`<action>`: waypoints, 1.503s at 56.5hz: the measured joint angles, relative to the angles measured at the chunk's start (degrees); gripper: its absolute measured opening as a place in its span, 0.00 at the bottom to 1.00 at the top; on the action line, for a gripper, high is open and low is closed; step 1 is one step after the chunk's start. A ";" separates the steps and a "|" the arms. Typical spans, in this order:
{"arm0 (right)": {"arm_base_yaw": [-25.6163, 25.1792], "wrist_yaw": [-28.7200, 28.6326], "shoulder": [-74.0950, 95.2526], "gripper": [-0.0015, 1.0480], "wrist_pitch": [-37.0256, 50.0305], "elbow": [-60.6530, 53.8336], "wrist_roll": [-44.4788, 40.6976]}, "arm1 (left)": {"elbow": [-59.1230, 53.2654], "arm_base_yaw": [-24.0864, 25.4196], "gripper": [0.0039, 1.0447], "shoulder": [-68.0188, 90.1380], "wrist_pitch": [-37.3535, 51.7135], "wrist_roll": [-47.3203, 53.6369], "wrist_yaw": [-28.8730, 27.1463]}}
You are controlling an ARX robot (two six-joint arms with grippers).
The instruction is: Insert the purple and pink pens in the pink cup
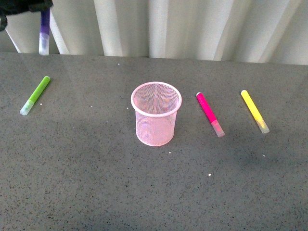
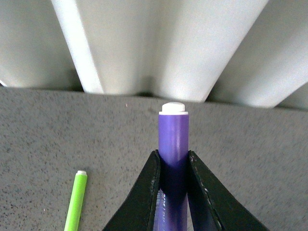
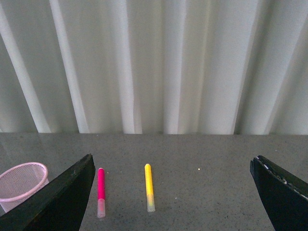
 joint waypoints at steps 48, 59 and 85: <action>0.00 0.00 0.00 0.93 0.00 0.00 0.00 | -21.84 -20.65 0.12 -2.64 38.99 -21.09 -16.72; 0.00 0.00 0.00 0.93 0.00 0.00 0.00 | -19.28 -21.79 0.12 3.06 41.18 -25.29 -18.34; 0.00 0.00 0.00 0.93 0.00 0.00 0.00 | -20.96 -24.06 0.12 6.78 44.09 -32.15 -21.27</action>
